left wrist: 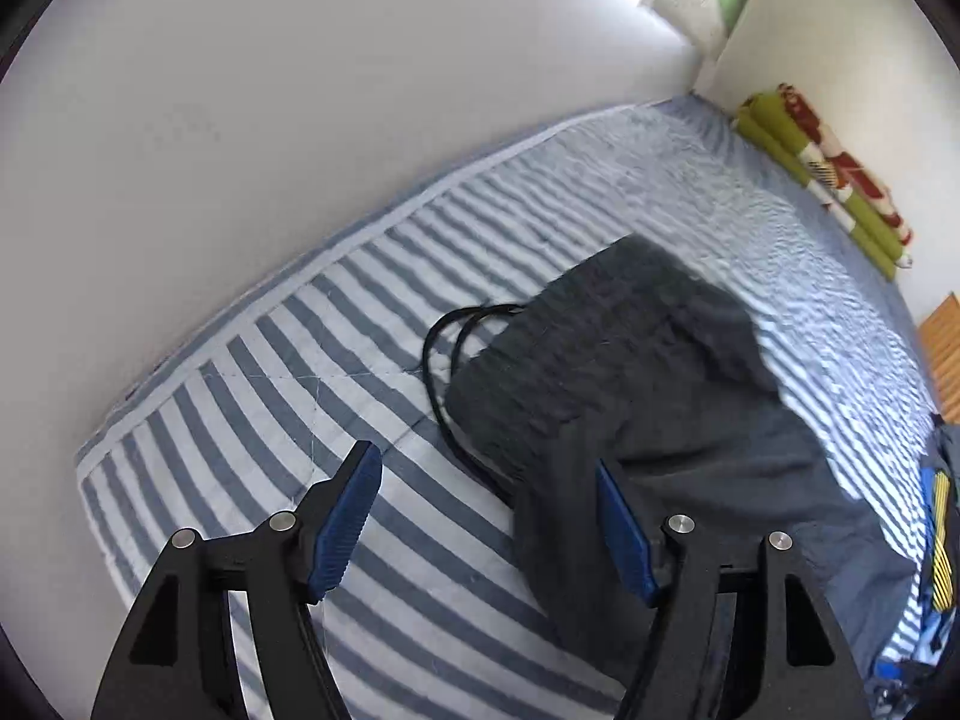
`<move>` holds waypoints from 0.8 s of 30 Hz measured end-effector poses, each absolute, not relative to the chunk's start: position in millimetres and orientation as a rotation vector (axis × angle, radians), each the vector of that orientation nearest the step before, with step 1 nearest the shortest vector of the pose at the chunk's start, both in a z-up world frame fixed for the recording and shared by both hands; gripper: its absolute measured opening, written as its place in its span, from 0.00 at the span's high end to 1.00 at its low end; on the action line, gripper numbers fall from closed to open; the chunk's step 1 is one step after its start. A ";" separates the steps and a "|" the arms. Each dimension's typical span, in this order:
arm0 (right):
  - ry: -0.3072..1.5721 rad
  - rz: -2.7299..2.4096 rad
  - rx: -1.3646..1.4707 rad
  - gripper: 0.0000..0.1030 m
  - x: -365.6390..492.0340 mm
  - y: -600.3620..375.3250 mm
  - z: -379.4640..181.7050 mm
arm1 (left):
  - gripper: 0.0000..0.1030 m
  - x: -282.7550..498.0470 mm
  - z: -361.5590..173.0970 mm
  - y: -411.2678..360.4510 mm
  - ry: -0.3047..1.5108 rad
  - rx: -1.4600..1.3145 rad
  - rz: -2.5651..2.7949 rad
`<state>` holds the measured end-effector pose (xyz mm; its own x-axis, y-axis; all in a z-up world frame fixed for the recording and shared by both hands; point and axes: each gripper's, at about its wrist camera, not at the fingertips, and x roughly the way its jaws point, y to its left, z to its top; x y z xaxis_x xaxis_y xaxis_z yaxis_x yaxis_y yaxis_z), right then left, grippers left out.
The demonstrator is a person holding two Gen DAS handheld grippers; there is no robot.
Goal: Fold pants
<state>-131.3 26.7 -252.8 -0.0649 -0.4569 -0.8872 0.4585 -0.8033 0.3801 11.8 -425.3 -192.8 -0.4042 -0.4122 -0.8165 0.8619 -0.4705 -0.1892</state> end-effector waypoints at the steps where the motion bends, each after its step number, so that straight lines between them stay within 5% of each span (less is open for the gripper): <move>1: -0.002 -1.925 1.603 0.58 -131.3 27.4 -252.6 | 0.30 6.5 -184.7 -415.0 0.741 0.938 -2.007; 5: 0.002 -1.941 1.603 0.58 -131.0 22.7 -252.4 | 0.30 -14.9 -179.4 -404.2 0.612 1.073 -1.988; 13: 0.074 -1.964 1.581 0.58 -125.3 9.2 -246.2 | 0.41 -44.0 -159.2 -348.2 0.869 1.100 -2.353; 24: 0.048 -1.963 1.587 0.57 -123.5 13.1 -252.3 | 0.40 -87.4 -239.3 -363.3 1.109 1.322 -2.235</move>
<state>-123.5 13.1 -252.3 -0.0985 -0.4281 -0.8984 0.4719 -0.8149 0.3366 -87.4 -363.3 -239.3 -0.5222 0.1107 -0.8456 0.6063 -0.6490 -0.4594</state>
